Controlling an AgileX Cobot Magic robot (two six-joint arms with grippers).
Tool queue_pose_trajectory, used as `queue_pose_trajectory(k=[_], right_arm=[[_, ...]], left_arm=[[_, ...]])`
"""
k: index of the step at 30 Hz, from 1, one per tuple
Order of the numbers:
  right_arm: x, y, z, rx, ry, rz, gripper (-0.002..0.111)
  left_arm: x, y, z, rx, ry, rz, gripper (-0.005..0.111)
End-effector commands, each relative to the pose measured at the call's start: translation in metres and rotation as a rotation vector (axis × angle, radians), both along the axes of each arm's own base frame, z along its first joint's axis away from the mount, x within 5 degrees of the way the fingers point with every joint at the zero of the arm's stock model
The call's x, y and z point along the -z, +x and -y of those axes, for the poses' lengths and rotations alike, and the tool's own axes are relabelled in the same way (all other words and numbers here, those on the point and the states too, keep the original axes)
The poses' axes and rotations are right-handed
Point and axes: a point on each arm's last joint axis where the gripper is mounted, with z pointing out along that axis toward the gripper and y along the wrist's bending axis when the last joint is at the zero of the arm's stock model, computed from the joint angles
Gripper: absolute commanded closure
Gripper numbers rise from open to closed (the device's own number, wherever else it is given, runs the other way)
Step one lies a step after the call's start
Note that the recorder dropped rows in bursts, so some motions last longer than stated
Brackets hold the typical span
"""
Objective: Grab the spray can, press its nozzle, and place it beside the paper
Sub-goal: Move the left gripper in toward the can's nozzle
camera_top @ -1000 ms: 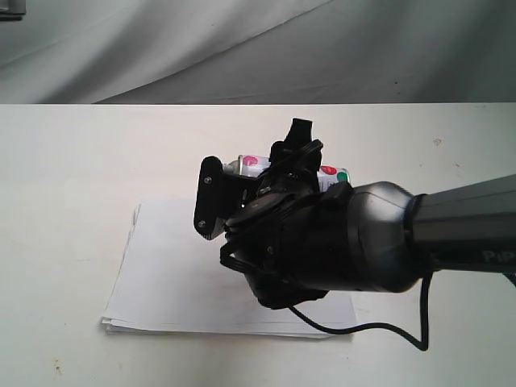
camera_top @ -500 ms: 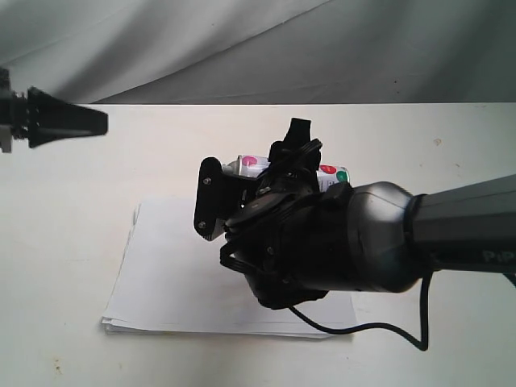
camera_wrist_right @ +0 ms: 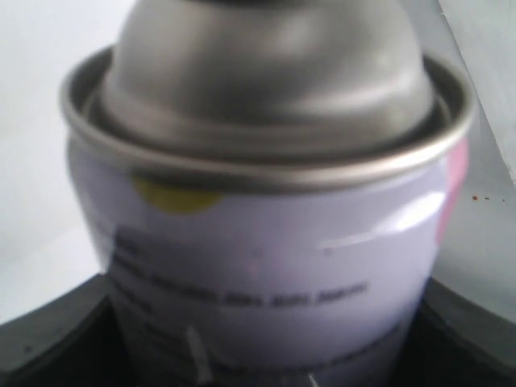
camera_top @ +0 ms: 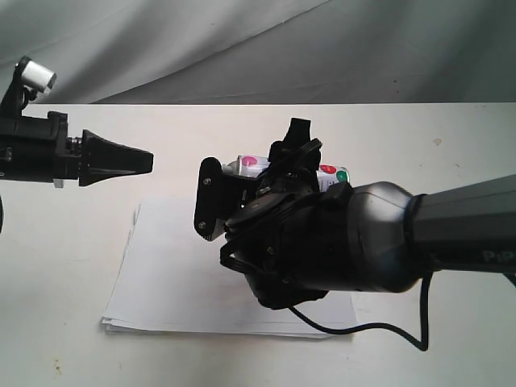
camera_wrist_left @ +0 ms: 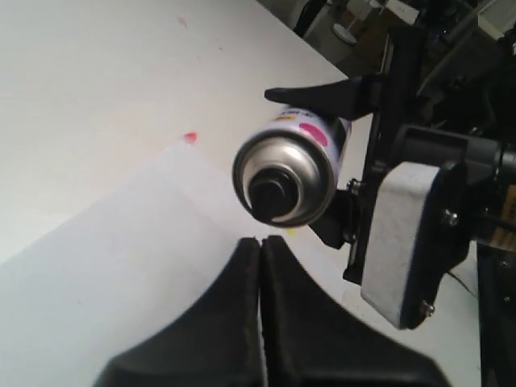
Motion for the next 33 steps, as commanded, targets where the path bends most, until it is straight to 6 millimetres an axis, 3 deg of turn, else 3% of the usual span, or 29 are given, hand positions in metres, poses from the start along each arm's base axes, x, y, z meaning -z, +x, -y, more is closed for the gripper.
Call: queue_pose_trajectory(k=[1, 9, 22, 28, 33], right_arm=[[-0.009, 0.002, 0.001, -0.012, -0.031, 0.042, 0.108], [-0.008, 0.002, 0.0, -0.014, -0.03, 0.041, 0.108], [-0.008, 0.001, 0.0, -0.011, -0.024, 0.037, 0.108], [-0.008, 0.001, 0.0, -0.011, -0.024, 0.037, 0.108], [-0.008, 0.001, 0.001, -0.006, -0.028, 0.039, 0.108]], left_arm=[[0.004, 0.006, 0.005, 0.022, -0.022, 0.113, 0.107], [0.026, 0.009, 0.027, 0.142, 0.012, 0.188, 0.107], [0.029, 0.021, 0.026, 0.052, -0.035, 0.279, 0.107], [0.043, 0.029, 0.028, 0.142, 0.014, 0.266, 0.107], [0.038, 0.034, 0.028, 0.181, 0.042, 0.282, 0.107]])
